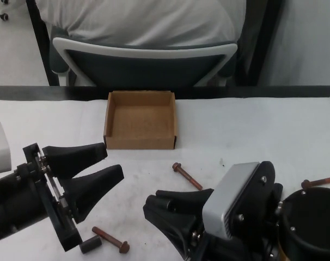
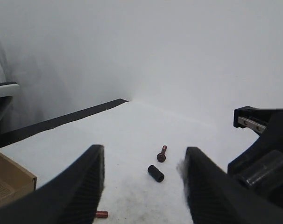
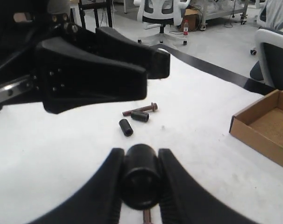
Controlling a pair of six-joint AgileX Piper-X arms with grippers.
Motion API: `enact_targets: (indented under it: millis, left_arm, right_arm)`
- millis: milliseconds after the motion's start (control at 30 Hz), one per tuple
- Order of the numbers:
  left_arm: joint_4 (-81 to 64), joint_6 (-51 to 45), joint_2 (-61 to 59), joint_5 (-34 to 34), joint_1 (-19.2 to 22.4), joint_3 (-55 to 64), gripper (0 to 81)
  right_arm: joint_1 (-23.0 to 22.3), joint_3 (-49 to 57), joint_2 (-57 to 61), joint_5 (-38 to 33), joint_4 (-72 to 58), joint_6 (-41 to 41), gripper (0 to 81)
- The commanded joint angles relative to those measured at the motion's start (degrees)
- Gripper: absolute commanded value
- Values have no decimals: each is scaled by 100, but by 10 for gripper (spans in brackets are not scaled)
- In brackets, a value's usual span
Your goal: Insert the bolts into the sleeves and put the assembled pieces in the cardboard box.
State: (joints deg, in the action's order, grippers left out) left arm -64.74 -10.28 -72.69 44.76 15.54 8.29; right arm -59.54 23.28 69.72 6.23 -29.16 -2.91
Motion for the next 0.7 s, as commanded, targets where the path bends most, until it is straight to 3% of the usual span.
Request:
enact_targets:
  millis: [0,267,667]
  left_arm:
    - [-44,-45,69,60,-10,0,489]
    - [542,-45,69,34,-10,0,489]
    - [2006,-8,69,171,-10,184,488]
  right_arm:
    - [21,79,-74,-13,190,29,2]
    - [21,79,-74,31,1250,-366,2]
    - [21,79,-74,-729,2563,-1065,2]
